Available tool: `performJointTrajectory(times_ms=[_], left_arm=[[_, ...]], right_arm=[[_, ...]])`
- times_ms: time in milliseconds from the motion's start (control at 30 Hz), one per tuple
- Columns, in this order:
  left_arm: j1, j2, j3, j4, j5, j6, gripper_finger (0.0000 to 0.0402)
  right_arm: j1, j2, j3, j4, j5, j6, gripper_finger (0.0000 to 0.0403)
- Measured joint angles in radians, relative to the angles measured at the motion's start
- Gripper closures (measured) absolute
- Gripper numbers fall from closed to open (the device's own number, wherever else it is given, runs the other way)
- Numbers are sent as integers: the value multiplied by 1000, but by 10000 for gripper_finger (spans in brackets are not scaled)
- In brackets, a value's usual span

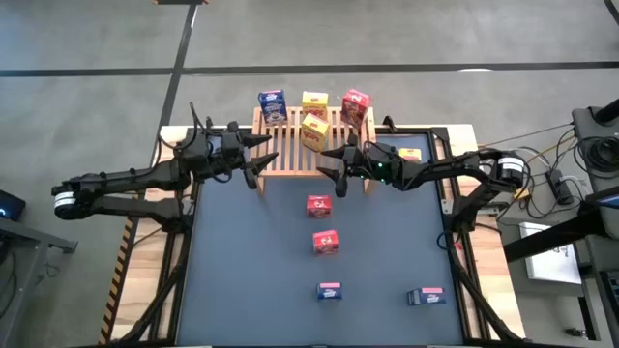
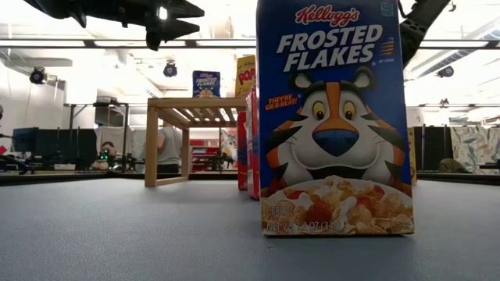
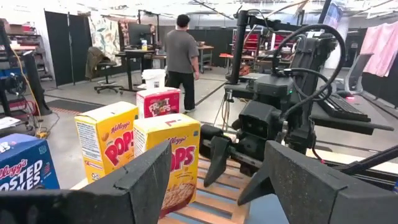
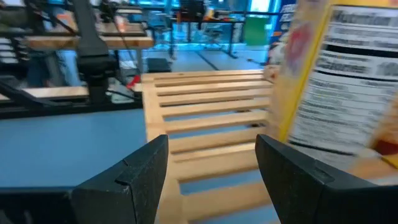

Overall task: Stack cereal on shelf
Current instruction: Put the left yellow cereal box on the shelf aligned with the other yellow cereal box

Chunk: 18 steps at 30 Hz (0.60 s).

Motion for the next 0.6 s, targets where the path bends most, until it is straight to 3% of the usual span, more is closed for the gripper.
performJointTrajectory(times_ms=[333,600], left_arm=[[0,2,0,-9,-7,6,159],[0,2,0,-10,-9,6,159]], right_arm=[[-2,88,69,-11,-27,10,172],[-4,25,66,-150,66,-43,172]])
